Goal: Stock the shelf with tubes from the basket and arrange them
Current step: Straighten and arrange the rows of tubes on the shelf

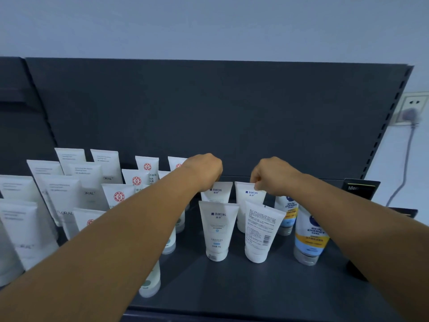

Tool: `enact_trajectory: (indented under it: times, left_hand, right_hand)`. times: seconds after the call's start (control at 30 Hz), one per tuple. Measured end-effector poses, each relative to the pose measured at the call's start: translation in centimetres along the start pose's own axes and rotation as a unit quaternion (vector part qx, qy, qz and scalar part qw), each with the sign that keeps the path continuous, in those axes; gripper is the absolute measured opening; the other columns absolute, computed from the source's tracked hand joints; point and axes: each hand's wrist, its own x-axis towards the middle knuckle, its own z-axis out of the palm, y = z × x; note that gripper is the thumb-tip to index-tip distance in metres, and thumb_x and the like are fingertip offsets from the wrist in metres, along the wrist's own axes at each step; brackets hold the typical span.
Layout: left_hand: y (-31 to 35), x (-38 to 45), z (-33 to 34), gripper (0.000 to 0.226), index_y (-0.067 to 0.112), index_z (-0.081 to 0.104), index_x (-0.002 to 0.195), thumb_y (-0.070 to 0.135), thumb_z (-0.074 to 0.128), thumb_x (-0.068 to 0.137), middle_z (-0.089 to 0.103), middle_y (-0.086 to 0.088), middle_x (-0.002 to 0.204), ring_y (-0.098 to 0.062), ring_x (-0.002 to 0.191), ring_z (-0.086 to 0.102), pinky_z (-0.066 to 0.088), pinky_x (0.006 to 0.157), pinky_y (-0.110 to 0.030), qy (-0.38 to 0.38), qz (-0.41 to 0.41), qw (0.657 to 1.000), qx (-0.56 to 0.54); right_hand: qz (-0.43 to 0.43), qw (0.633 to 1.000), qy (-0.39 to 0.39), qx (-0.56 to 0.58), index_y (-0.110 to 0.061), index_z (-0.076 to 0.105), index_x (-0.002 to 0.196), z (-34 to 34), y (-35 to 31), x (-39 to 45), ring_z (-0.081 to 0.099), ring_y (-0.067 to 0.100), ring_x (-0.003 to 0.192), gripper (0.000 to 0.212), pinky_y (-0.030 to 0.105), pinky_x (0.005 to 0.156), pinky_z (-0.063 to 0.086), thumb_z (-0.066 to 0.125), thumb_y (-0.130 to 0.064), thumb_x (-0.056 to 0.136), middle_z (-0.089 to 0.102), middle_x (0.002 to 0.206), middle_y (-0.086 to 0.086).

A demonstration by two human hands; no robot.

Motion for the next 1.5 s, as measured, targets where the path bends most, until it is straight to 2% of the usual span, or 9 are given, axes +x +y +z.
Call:
enact_trajectory:
  times: [0.17, 0.27, 0.47, 0.67, 0.87, 1.0, 1.17, 1.27, 1.5]
  left_hand:
    - [0.0, -0.3, -0.6, 0.005, 0.013, 0.064, 0.087, 0.01, 0.067, 0.085, 0.061, -0.005, 0.091, -0.023, 0.077, 0.057, 0.047, 0.067, -0.029, -0.014, -0.005, 1.0, -0.011]
    - [0.0, -1.1, -1.9, 0.023, 0.017, 0.07, 0.107, 0.024, 0.069, 0.085, 0.067, -0.002, 0.108, -0.024, 0.097, 0.063, 0.053, 0.081, -0.034, -0.011, -0.002, 0.998, -0.069]
    - [1.4, -4.4, -3.3, 0.027, 0.019, 0.072, 0.106, 0.032, 0.071, 0.082, 0.07, 0.005, 0.106, -0.016, 0.097, 0.064, 0.053, 0.087, -0.033, -0.068, 0.039, 0.991, -0.112]
    - [2.1, -6.0, -1.2, 0.018, 0.011, 0.071, 0.098, 0.021, 0.067, 0.084, 0.068, -0.006, 0.094, -0.025, 0.09, 0.065, 0.052, 0.071, -0.034, -0.057, 0.05, 0.997, -0.034]
    - [1.8, -6.4, -1.2, 0.019, 0.015, 0.071, 0.102, 0.02, 0.067, 0.085, 0.068, -0.004, 0.099, -0.024, 0.089, 0.065, 0.051, 0.069, -0.03, -0.051, 0.052, 0.997, -0.023]
    - [1.4, -6.9, -1.1, 0.021, 0.014, 0.07, 0.105, 0.02, 0.069, 0.085, 0.065, -0.002, 0.095, -0.022, 0.088, 0.064, 0.05, 0.071, -0.029, -0.054, 0.049, 0.997, -0.027]
    - [1.2, -7.4, -0.9, 0.017, 0.014, 0.071, 0.1, 0.022, 0.068, 0.085, 0.058, 0.0, 0.083, -0.021, 0.08, 0.059, 0.044, 0.065, -0.028, -0.047, 0.046, 0.998, -0.017]
    - [1.1, -7.6, -1.0, 0.017, 0.014, 0.071, 0.1, 0.022, 0.068, 0.085, 0.06, -0.001, 0.085, -0.024, 0.085, 0.062, 0.045, 0.066, -0.028, -0.051, 0.044, 0.998, -0.018]
    - [0.9, -7.9, -1.0, 0.021, 0.015, 0.072, 0.105, 0.024, 0.068, 0.086, 0.068, -0.003, 0.099, -0.023, 0.09, 0.063, 0.049, 0.072, -0.029, -0.055, 0.045, 0.997, -0.025]
  right_hand:
    - [-0.001, 1.0, -0.008, -0.002, -0.013, 0.071, 0.106, -0.4, -0.2, -0.3, 0.064, 0.019, 0.093, 0.02, 0.031, 0.081, 0.054, 0.063, -0.015, 0.087, 0.069, 0.104, 0.002]
    - [-0.013, 1.0, 0.0, 0.018, -0.015, 0.069, 0.11, -1.4, -0.7, -1.2, 0.062, 0.018, 0.099, 0.024, 0.035, 0.089, 0.053, 0.065, -0.024, 0.088, 0.068, 0.108, -0.001]
    - [-0.034, 0.998, -0.043, 0.035, -0.02, 0.073, 0.1, -2.9, -2.3, -3.8, 0.062, 0.012, 0.093, 0.022, 0.025, 0.075, 0.049, 0.068, -0.036, 0.086, 0.068, 0.097, -0.008]
    - [-0.012, 0.993, -0.095, -0.068, -0.015, 0.063, 0.12, -1.5, -3.0, -6.0, 0.06, 0.019, 0.099, 0.039, 0.029, 0.076, 0.049, 0.07, -0.029, 0.084, 0.065, 0.113, 0.0]
    - [-0.016, 0.998, -0.063, -0.003, -0.025, 0.056, 0.106, -1.6, -2.7, -6.6, 0.05, 0.008, 0.066, 0.018, 0.023, 0.055, 0.039, 0.061, -0.017, 0.09, 0.049, 0.08, -0.009]
    - [-0.016, 0.994, -0.112, 0.011, -0.024, 0.067, 0.104, -1.9, -2.4, -7.3, 0.061, 0.009, 0.067, 0.03, 0.02, 0.059, 0.046, 0.052, -0.003, 0.089, 0.063, 0.075, -0.009]
    - [-0.042, 0.997, -0.068, -0.022, -0.027, 0.073, 0.103, -1.3, -2.1, -7.5, 0.055, 0.013, 0.092, 0.02, 0.028, 0.08, 0.049, 0.072, -0.027, 0.082, 0.053, 0.089, -0.013]
    - [-0.045, 0.998, -0.038, -0.008, -0.022, 0.074, 0.098, -0.8, -2.2, -7.6, 0.058, 0.016, 0.099, 0.019, 0.036, 0.088, 0.051, 0.073, -0.032, 0.081, 0.06, 0.103, -0.009]
    - [-0.023, 0.999, -0.016, 0.018, -0.017, 0.075, 0.093, -0.3, -2.6, -8.0, 0.064, 0.018, 0.092, 0.015, 0.026, 0.067, 0.044, 0.072, -0.026, 0.082, 0.072, 0.092, -0.003]
